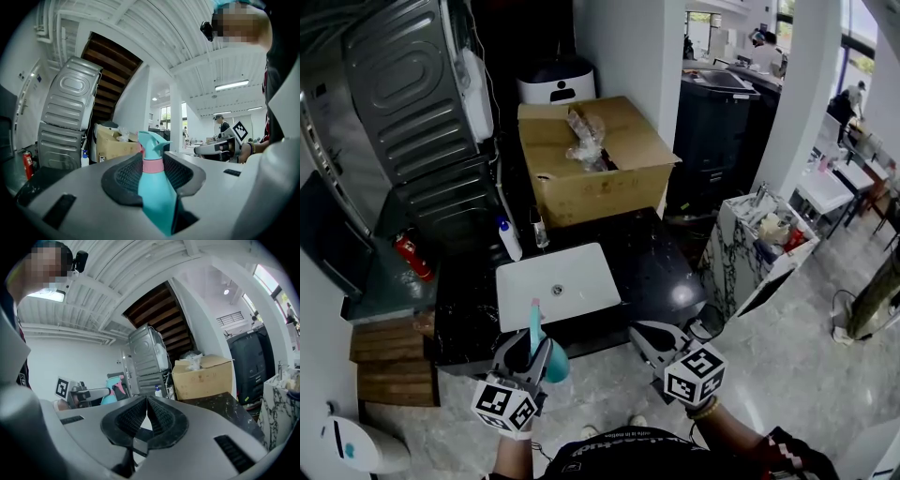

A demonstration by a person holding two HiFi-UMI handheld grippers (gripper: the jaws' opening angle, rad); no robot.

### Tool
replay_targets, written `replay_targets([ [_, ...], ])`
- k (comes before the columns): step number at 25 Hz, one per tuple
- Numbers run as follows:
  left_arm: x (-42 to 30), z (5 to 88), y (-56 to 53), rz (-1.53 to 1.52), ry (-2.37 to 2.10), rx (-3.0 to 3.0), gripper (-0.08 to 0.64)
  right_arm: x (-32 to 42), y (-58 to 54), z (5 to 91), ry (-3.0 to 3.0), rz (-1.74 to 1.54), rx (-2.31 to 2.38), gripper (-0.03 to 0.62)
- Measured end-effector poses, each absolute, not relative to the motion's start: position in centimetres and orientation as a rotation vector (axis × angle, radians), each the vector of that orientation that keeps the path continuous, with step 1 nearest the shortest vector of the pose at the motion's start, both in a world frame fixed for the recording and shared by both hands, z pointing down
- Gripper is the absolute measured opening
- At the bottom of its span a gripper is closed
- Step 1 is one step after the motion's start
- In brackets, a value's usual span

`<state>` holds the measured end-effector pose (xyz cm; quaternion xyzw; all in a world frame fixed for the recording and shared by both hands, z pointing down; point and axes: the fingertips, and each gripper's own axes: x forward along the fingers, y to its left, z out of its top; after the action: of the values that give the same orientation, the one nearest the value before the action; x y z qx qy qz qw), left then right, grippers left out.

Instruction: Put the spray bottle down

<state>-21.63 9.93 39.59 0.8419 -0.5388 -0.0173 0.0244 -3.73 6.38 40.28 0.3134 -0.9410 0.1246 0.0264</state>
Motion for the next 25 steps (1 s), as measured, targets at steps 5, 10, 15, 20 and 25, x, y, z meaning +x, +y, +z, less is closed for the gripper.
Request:
replay_targets([
  [5, -20.3, 39.5, 9.1, -0.039, -1.653, 2.616, 0.15, -2.6, 6.1, 40.5, -2.909, 0.404, 0.958, 0.04],
  [10, -18.8, 39.1, 8.0, -0.035, -1.662, 2.611, 0.149, -0.6, 5.4, 40.8, -2.914, 0.431, 0.968, 0.04],
  [15, -16.8, 39.4, 7.4, -0.025, -1.675, 2.607, 0.15, 1.9, 4.9, 41.0, -2.92, 0.434, 0.952, 0.04],
  [20, -14.7, 39.0, 6.5, -0.022, -1.709, 2.581, 0.149, 4.9, 4.6, 42.0, -2.915, 0.454, 0.948, 0.04],
  [25, -13.2, 38.9, 5.4, 0.023, -1.702, 2.62, 0.149, 7.4, 3.7, 42.7, -2.918, 0.49, 0.992, 0.04],
])
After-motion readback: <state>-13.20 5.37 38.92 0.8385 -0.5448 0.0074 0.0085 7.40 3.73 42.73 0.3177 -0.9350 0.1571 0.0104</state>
